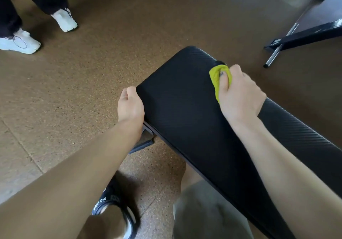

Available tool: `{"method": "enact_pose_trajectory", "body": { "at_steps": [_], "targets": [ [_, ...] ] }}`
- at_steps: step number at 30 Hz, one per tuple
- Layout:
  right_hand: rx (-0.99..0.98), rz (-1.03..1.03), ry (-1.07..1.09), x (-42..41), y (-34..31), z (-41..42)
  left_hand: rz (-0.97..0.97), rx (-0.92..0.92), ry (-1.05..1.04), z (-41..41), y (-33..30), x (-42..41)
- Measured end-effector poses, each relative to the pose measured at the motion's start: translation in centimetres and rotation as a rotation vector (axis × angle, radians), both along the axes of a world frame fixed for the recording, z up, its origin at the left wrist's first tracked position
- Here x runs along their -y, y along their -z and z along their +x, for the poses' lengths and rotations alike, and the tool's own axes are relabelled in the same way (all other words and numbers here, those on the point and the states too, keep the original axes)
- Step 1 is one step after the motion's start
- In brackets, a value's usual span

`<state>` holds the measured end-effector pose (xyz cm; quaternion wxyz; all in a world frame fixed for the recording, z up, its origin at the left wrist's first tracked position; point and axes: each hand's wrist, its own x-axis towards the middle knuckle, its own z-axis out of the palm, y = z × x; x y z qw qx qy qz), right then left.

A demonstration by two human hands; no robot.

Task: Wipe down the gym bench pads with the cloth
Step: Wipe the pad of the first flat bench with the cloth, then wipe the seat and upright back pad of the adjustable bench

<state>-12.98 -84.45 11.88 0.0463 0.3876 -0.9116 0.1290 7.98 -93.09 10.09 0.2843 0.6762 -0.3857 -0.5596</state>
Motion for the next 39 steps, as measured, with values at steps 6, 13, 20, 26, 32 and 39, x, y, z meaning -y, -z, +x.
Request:
{"method": "enact_pose_trajectory", "body": {
  "at_steps": [6, 13, 20, 26, 32, 39],
  "targets": [
    [0.054, 0.023, -0.085, 6.6, -0.3, 3.8, 0.017, -0.017, -0.023, 0.0, 0.0, -0.1],
    [0.038, 0.013, -0.423, 7.3, -0.9, 12.1, 0.178, 0.083, 0.309, 3.2, -2.4, 1.6],
    [1.503, 0.016, 0.132, 6.6, -8.9, 11.4, 0.102, 0.166, 0.637, 4.2, -15.4, 5.1],
    [2.192, -0.276, 0.204, 5.8, -25.1, 11.0, 0.209, 0.052, 0.716, 0.8, -30.4, 6.1],
    [2.312, -0.442, 0.127, 6.7, -36.4, 8.7, 0.165, 0.086, 0.746, -1.6, -41.8, 9.1],
    [2.23, -0.547, 0.076, 8.0, -42.7, 6.0, 0.234, 0.049, 0.871, -4.8, -48.6, 14.6]
  ]
}}
